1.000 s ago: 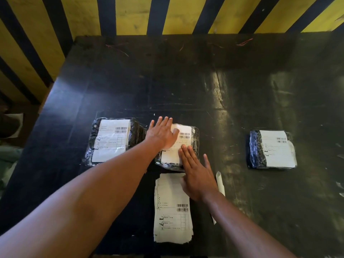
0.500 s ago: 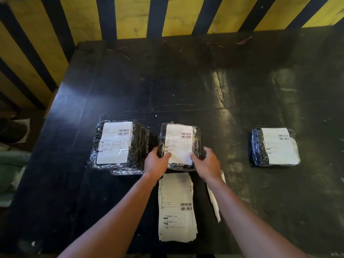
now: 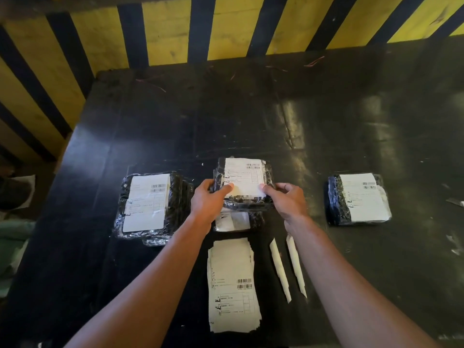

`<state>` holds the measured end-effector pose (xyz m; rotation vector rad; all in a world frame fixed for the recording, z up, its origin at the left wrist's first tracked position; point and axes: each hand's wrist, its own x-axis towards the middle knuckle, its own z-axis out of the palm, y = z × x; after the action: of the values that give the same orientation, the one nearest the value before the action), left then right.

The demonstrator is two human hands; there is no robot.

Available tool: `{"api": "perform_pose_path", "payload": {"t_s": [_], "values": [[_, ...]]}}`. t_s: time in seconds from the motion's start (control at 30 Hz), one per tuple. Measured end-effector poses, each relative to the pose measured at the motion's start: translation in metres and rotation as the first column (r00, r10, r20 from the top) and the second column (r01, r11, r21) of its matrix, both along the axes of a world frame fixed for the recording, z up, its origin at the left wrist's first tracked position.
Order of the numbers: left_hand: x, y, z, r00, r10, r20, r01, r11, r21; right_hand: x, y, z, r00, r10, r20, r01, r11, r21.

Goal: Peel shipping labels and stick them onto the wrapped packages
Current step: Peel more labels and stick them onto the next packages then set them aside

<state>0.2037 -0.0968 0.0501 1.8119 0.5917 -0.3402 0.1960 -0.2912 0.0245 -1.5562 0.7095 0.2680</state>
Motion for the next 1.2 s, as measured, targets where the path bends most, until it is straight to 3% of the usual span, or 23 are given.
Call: {"api": "perform_pose_path", "payload": {"t_s": [0.13,0.47,0.7,0.9,0.97,1.07,1.13,1.2], "values": [[0.001,-0.042,-0.001,0.996,-0.085,0.009,0.085,0.996,-0.031,-0.008,-0.044,-0.001,0.996,-0.061,0.058,0.063,0.998,-0.030],[-0.007,-0.215,-0.041,0.920,-0.383,-0.084,0.372,0.921,-0.117,-0.042,-0.216,-0.019,0.979,-0.201,0.031,0.201,0.926,-0.319],[-0.006,-0.293,-0.062,0.894,-0.439,-0.091,0.434,0.898,-0.072,-0.039,-0.290,-0.047,0.979,-0.201,0.014,0.190,0.896,-0.402],[-0.008,-0.288,-0.070,0.879,-0.471,-0.076,0.471,0.882,-0.028,-0.044,-0.302,-0.058,0.995,-0.098,-0.032,0.075,0.898,-0.433],[-0.015,-0.272,-0.064,0.884,-0.462,-0.065,0.462,0.887,-0.016,-0.055,-0.292,-0.051,0.998,-0.071,0.004,0.059,0.805,-0.590],[-0.035,-0.225,-0.052,0.900,-0.435,-0.033,0.436,0.900,0.016,-0.083,-0.254,-0.036,0.984,-0.025,0.176,0.147,0.671,-0.727],[-0.057,-0.182,-0.044,0.910,-0.414,0.004,0.414,0.909,0.039,-0.103,-0.219,-0.033,0.966,0.047,0.256,0.159,0.670,-0.725],[-0.081,-0.135,-0.038,0.932,-0.363,-0.003,0.362,0.930,0.055,-0.122,-0.180,-0.031,0.954,0.121,0.275,0.101,0.734,-0.672]]}}
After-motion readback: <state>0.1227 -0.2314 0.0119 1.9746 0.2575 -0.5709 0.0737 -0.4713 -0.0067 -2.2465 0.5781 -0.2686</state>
